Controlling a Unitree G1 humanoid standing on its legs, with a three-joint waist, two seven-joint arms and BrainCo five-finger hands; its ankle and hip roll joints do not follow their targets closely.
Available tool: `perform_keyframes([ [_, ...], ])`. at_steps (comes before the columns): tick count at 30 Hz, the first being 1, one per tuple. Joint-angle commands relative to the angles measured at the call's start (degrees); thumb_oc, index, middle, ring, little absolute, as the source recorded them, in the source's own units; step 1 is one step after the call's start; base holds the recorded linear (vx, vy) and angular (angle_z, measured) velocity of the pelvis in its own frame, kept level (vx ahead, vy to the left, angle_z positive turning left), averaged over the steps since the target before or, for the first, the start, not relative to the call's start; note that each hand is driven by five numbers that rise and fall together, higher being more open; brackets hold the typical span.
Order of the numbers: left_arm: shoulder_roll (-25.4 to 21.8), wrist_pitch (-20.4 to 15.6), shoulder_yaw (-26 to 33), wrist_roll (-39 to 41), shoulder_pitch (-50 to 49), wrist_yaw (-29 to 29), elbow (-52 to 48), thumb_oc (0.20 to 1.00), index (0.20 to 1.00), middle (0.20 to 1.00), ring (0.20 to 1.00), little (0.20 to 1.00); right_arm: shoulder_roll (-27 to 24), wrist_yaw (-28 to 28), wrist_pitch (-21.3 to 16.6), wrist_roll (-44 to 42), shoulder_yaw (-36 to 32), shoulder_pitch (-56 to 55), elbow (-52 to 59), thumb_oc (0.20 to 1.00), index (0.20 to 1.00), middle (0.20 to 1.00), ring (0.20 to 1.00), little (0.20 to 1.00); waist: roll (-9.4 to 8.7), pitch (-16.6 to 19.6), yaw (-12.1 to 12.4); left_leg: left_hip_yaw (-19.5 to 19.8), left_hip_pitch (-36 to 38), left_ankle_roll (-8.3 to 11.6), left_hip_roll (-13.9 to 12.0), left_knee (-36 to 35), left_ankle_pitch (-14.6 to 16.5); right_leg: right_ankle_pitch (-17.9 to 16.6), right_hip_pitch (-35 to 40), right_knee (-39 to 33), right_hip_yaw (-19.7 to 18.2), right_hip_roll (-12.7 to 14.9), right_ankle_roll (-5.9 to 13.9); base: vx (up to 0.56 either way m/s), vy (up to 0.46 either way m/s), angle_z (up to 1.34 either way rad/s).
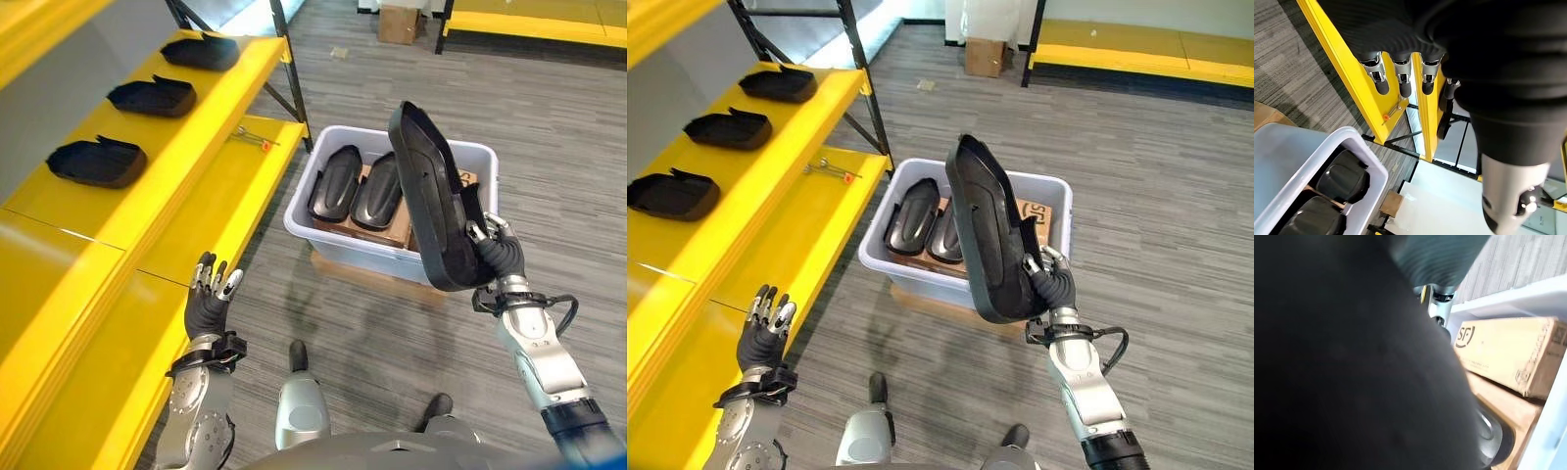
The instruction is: Move parts from the plastic box to the shelf.
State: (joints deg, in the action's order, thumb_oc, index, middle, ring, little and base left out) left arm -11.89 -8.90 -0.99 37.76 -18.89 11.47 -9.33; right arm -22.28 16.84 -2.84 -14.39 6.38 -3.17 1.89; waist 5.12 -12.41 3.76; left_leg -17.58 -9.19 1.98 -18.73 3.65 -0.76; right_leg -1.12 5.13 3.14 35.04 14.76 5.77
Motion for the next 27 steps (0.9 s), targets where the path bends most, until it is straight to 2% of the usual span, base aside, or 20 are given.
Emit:
perform_keyframes([
  [1, -4.21, -0.91, 0.7, 0.92, 3.57, -0.9, -2.88, 1.0, 1.0, 1.0, 1.0, 1.0, 1.15, 1.42, -4.53, -0.56, -6.83, 4.45, 6.54, 0.2, 0.2, 0.2, 0.2, 0.2, -1.9, -1.04, -2.24, -2.54, 6.84, 8.58, -7.78, 7.03, -10.0, 8.22, -7.85, 18.06, 0.96, 7.78, 0.24, -0.05, 0.196, 0.84],
  [2, -4.26, -0.7, 0.69, 0.71, 3.49, -0.94, -2.99, 1.0, 1.0, 1.0, 1.0, 1.0, 1.63, 1.41, -4.3, -0.61, -7.74, 3.62, 7.53, 0.2, 0.2, 0.2, 0.2, 0.2, -1.97, -0.76, -3.37, -5.6, 7.07, 8.11, -7.69, 6.95, -7.64, 7.46, -7.51, 19.31, 1.96, 9.56, 0.9, 0.0, 0.149, 0.64],
  [3, -4.27, -0.65, 0.68, 0.7, 3.41, -0.92, -3.05, 1.0, 1.0, 1.0, 1.0, 1.0, 1.66, 1.39, -4.18, -0.59, -7.77, 3.44, 7.74, 0.2, 0.2, 0.2, 0.2, 0.2, -2.12, -0.76, -3.42, -5.67, 7.15, 7.93, -7.42, 7.07, -7.29, 7.4, -7.47, 19.5, 1.92, 9.93, 1.13, 0.0, 0.166, 0.86],
  [4, -4.66, -0.56, 0.8, 0.88, 3.53, -0.96, -3.15, 1.0, 1.0, 1.0, 1.0, 1.0, 1.95, 1.37, -3.86, -0.39, -8.29, 2.88, 8.36, 0.2, 0.2, 0.2, 0.2, 0.2, -2.41, -0.88, -3.6, -5.61, 6.83, 7.2, -6.52, 8.43, -3.69, 6.91, -7.74, 21.23, 1.9, 11.76, 1.66, 0.02, 0.23, 0.94],
  [5, -5.69, -0.73, 0.95, 0.45, 3.89, -0.64, -3.68, 1.0, 1.0, 1.0, 1.0, 1.0, 2.31, 0.94, -3.61, -0.39, -8.93, 1.36, 8.73, 0.2, 0.2, 0.2, 0.2, 0.2, -2.94, -1.37, -3.4, -4.64, 5.54, 6.47, -4.86, 10.85, -1.7, 5.2, -6.68, 22.24, 2.38, 14.75, 2.63, 0.02, 0.227, 0.93],
  [6, -5.78, -0.68, 0.92, 0.44, 3.88, -0.58, -3.74, 1.0, 1.0, 1.0, 1.0, 1.0, 2.4, 0.9, -3.58, -0.38, -9.0, 1.3, 8.8, 0.2, 0.2, 0.2, 0.2, 0.2, -3.11, -1.42, -3.55, -4.42, 5.4, 6.36, -4.63, 11.09, -1.49, 5.11, -6.52, 22.31, 2.56, 15.05, 2.81, 0.02, 0.197, 0.73],
  [9, -6.81, -0.7, 2.12, -0.33, 3.07, -0.7, -3.88, 1.0, 1.0, 1.0, 1.0, 1.0, 3.13, 0.01, -3.16, -0.4, -9.9, 0.16, 8.65, 0.2, 0.2, 0.2, 0.2, 0.2, -4.23, -1.32, -3.18, -3.34, 4.51, 5.57, -2.51, 11.7, 0.81, 0.81, -5.2, 20.58, 2.8, 17.38, 5.04, 0.02, 0.165, 0.85],
  [11, -7.37, -0.62, 4.06, -1.3, 1.47, -0.82, -4.28, 1.0, 1.0, 1.0, 1.0, 1.0, 3.76, -0.82, -2.86, -0.41, -10.16, 0.1, 8.33, 0.2, 0.2, 0.2, 0.2, 0.2, -5.34, -0.86, -1.93, -2.39, 3.69, 4.68, -0.84, 12.1, 1.71, -0.46, -3.7, 19.3, 3.62, 18.14, 5.57, 0.06, 0.167, 0.52],
  [12, -7.38, -0.61, 4.08, -1.3, 1.44, -0.82, -4.3, 1.0, 1.0, 1.0, 1.0, 1.0, 3.78, -0.82, -2.86, -0.41, -10.14, 0.1, 8.32, 0.2, 0.2, 0.2, 0.2, 0.2, -5.37, -0.85, -2.0, -2.34, 3.65, 4.66, -0.8, 12.12, 1.72, -0.48, -3.65, 19.28, 3.69, 18.16, 5.59, 0.07, 0.166, 0.59],
  [13, -7.11, -0.7, 4.77, -1.52, 0.81, -0.43, -4.3, 1.0, 1.0, 1.0, 1.0, 1.0, 4.14, -1.02, -2.85, -0.4, -9.34, 0.9, 8.11, 0.2, 0.2, 0.2, 0.2, 0.2, -6.13, -0.48, -0.92, -1.8, 3.15, 4.27, 0.29, 12.14, 2.4, -1.65, -2.68, 18.38, 4.53, 18.76, 6.29, 0.05, 0.127, 0.62],
  [17, -6.82, -0.46, 5.72, -2.21, -0.23, -0.03, -4.82, 1.0, 1.0, 1.0, 1.0, 1.0, 4.28, -2.02, -2.38, 0.42, -7.96, 1.84, 8.11, 0.2, 0.2, 0.2, 0.2, 0.2, -7.72, -0.48, 0.83, -0.19, 1.25, 3.34, 2.67, 13.33, 3.43, -4.84, -0.88, 16.75, 6.45, 19.77, 7.46, 0.04, 0.109, 0.41],
  [18, -6.85, -0.39, 5.77, -2.24, -0.28, 0.01, -4.93, 1.0, 1.0, 1.0, 1.0, 1.0, 4.33, -2.03, -2.4, 0.44, -7.94, 1.89, 8.06, 0.2, 0.2, 0.2, 0.2, 0.2, -7.77, -0.46, 0.61, 0.03, 1.04, 3.27, 2.76, 13.52, 3.53, -4.96, -0.68, 16.61, 6.74, 19.8, 7.5, 0.0, 0.096, 0.4],
  [19, -6.69, -0.2, 6.09, -2.55, -0.67, -0.07, -5.09, 1.0, 1.0, 1.0, 1.0, 1.0, 4.28, -2.63, -2.24, 0.24, -7.29, 2.32, 8.06, 0.2, 0.2, 0.2, 0.2, 0.2, -8.41, -0.89, 1.77, 1.13, -0.42, 2.77, 3.61, 14.91, 4.53, -6.11, -0.12, 15.77, 7.63, 20.12, 7.73, -0.01, 0.063, 0.42],
  [22, -6.59, -0.27, 6.21, -2.55, -0.95, -0.03, -5.35, 1.0, 1.0, 1.0, 1.0, 1.0, 4.23, -2.97, -2.01, 0.27, -6.58, 2.87, 8.22, 0.2, 0.2, 0.2, 0.2, 0.2, -8.74, -1.22, 2.58, 1.92, -2.22, 2.09, 4.45, 17.46, 5.92, -7.56, 0.5, 15.38, 8.45, 20.86, 8.01, 0.01, 0.166, 0.31],
  [23, -6.45, -0.24, 6.27, -2.45, -1.02, 0.31, -5.17, 1.0, 1.0, 1.0, 1.0, 1.0, 4.69, -3.13, -1.84, 0.17, -5.68, 3.42, 8.57, 0.2, 0.2, 0.2, 0.2, 0.2, -8.99, -1.76, 3.72, 2.56, -3.7, 0.95, 6.31, 19.49, 7.81, -9.45, 1.11, 15.28, 8.94, 22.15, 8.29, 0.02, 0.283, 0.39],
  [25, -6.45, -0.17, 6.41, -2.53, -1.08, 0.45, -5.34, 1.0, 1.0, 1.0, 1.0, 1.0, 4.8, -3.08, -1.82, 0.06, -5.49, 3.52, 8.76, 0.2, 0.2, 0.2, 0.2, 0.2, -9.09, -1.98, 3.92, 2.81, -4.43, 0.32, 7.25, 20.69, 8.89, -10.28, 1.33, 15.45, 9.13, 22.76, 8.36, 0.01, 0.195, 0.45],
  [27, -6.76, -0.14, 6.7, -3.19, -0.6, 0.82, -5.34, 1.0, 1.0, 1.0, 1.0, 1.0, 5.23, -3.11, -1.7, 0.06, -5.03, 4.17, 8.52, 0.2, 0.2, 0.2, 0.2, 0.2, -9.07, -2.32, 4.62, 3.33, -5.08, -1.06, 8.83, 21.51, 10.25, -13.1, 1.52, 16.41, 8.65, 23.7, 8.76, 0.05, 0.226, 0.29],
])
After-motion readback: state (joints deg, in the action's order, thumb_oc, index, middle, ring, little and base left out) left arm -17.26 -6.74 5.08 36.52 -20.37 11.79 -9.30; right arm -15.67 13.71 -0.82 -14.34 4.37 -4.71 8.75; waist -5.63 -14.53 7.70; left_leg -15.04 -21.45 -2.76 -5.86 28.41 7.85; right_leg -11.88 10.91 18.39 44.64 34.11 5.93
